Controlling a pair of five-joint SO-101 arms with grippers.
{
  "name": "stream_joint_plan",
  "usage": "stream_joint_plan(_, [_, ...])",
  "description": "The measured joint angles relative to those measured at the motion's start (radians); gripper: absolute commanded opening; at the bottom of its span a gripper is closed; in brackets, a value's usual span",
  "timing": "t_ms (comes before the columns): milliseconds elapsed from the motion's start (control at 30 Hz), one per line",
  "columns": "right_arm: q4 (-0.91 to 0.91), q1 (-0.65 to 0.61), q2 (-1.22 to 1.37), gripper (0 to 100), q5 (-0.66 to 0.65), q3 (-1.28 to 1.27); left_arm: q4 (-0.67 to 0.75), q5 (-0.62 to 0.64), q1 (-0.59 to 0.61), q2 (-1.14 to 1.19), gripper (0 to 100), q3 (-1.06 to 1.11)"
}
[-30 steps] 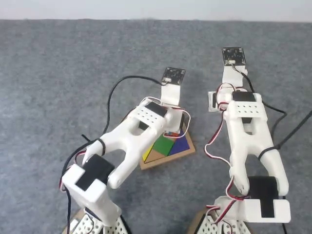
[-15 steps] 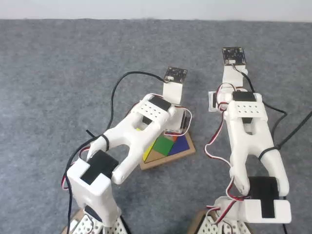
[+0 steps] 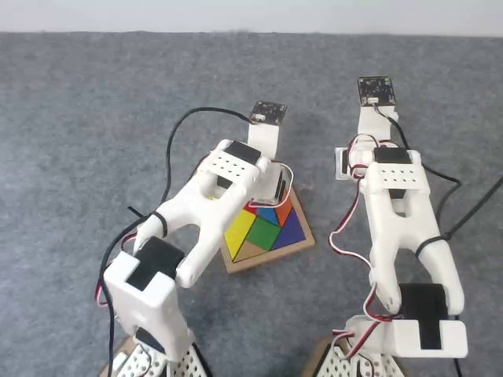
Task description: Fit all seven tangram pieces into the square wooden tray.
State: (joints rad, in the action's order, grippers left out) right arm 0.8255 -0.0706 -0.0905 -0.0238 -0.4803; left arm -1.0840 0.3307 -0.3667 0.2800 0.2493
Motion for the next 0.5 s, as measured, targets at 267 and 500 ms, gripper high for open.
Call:
stream_joint_plan(267, [0.0,-0.008,0.0,6.4,0.0,0.0,-0.031,-0.054,0.0,-0.127,13,0.052])
stream_joint_plan(500, [0.0,-0.037,0.0,6.2,-0.023,0.0,0.138,-0.068,0.08,-0.534,13,0.391])
